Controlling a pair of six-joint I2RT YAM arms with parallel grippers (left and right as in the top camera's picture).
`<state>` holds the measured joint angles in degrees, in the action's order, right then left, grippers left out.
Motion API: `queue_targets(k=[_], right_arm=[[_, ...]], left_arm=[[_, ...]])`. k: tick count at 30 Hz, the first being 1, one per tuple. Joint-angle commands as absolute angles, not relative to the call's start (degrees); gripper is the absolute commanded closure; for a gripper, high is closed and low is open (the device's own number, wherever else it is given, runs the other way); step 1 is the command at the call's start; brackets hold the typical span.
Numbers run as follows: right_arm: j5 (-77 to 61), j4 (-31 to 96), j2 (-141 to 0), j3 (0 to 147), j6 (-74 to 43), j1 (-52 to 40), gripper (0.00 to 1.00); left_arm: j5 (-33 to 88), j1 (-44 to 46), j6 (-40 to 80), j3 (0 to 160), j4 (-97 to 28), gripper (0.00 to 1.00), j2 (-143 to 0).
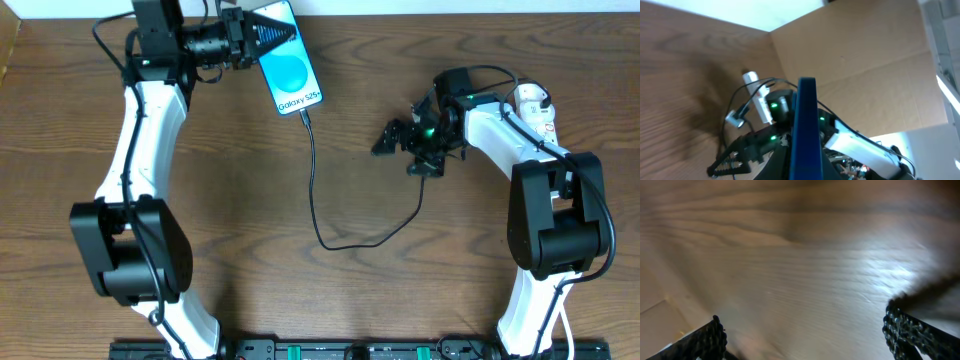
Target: Plug charger to phone and switch on socket
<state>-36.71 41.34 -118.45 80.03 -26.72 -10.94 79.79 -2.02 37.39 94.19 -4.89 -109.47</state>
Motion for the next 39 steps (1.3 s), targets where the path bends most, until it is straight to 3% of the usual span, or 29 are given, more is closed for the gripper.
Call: queue_targets(k=[1, 10, 16, 32, 39], right_arm=[[-43.59, 38.72, -118.45, 79.61, -25.65, -10.79, 0.01], [-47.07, 33.12, -118.39, 79.94, -26.81, -10.39, 0.01], [-45.5, 33.71, -117.08, 80.27, -27.46, -8.36, 0.01], [-13.23, 51.72, -96.53, 80.27, -30.24, -3.73, 0.01], [-6.68, 55.83, -87.72, 80.25, -30.85, -3.73, 0.01]], left_arm=[[78.81, -1.89, 34.68, 94.17, -6.55, 0.93, -110.96], [76.58, -1.78, 32.69, 93.93, -8.25, 0.93, -112.2], [71.68, -0.86, 27.27, 93.91, -16.1, 0.92, -112.2], [63.13, 4.99, 23.64, 93.91, -22.98, 0.92, -112.44], [62.24, 8.4, 22.96, 93.91, -23.11, 0.93, -115.42]])
